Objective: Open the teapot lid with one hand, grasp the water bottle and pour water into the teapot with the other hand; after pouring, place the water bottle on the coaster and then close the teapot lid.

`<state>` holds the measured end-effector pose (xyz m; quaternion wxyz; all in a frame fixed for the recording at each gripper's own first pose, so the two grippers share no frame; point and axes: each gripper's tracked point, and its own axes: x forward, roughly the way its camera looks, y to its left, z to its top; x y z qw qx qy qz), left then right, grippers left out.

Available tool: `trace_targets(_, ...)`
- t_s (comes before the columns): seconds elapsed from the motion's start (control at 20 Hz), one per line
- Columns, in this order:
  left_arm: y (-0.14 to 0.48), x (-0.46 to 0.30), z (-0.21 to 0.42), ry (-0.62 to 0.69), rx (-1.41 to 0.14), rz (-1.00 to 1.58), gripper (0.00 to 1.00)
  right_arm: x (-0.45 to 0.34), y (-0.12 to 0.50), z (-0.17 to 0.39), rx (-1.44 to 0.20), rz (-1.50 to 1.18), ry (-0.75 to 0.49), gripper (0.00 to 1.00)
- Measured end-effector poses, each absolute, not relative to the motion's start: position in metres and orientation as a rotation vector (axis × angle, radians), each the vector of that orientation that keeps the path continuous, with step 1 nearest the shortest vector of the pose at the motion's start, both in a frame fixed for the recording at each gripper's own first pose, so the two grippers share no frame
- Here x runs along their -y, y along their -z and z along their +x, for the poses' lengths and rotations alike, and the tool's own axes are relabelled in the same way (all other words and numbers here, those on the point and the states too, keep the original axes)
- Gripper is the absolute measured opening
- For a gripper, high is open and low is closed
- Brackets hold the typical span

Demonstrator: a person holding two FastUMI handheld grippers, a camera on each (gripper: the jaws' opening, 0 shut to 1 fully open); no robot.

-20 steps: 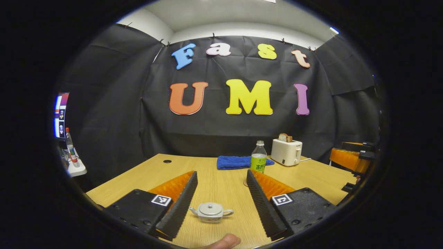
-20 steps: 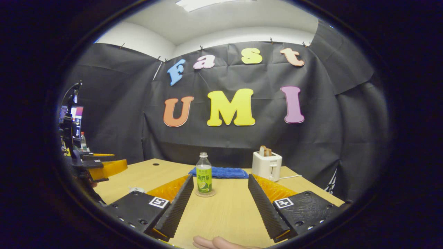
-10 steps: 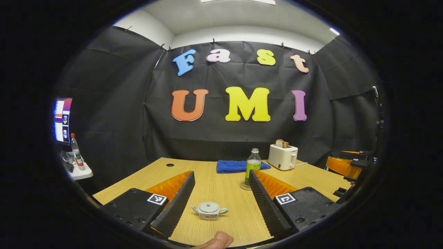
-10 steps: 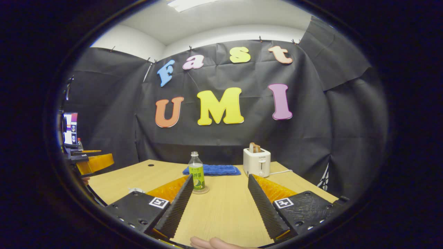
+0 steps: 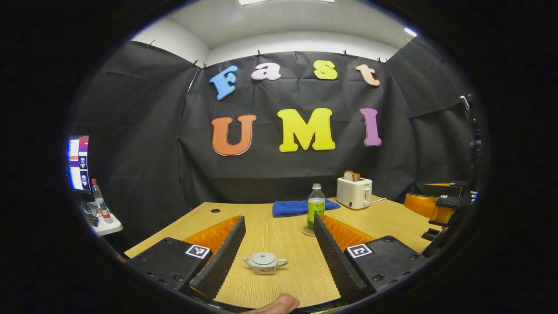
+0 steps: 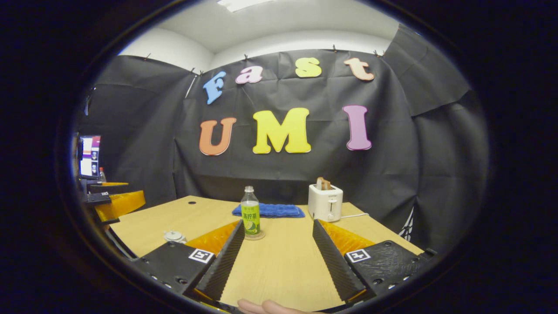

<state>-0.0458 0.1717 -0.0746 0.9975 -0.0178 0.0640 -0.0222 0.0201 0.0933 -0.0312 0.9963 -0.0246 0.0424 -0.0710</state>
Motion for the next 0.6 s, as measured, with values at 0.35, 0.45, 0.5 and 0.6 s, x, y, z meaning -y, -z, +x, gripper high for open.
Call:
trace_targets(0.35, 0.087, -0.181, -0.04, 0.016, -0.16, -0.067, 0.98, -0.092, 0.033, 0.022, -0.09, -0.063, 0.141, 0.95)
trace_targets(0.45, 0.088, -0.181, -0.039, 0.016, -0.158, -0.059, 0.98, -0.09, 0.037, 0.023, -0.097, -0.068, 0.146, 0.95)
trace_targets(0.5, 0.09, -0.182, -0.038, 0.015, -0.16, -0.056, 0.98, -0.089, 0.041, 0.025, -0.106, -0.068, 0.147, 0.95)
trace_targets(0.6, 0.091, -0.18, -0.036, 0.019, -0.163, -0.057, 0.98, -0.09, 0.045, 0.027, -0.123, -0.068, 0.14, 0.95)
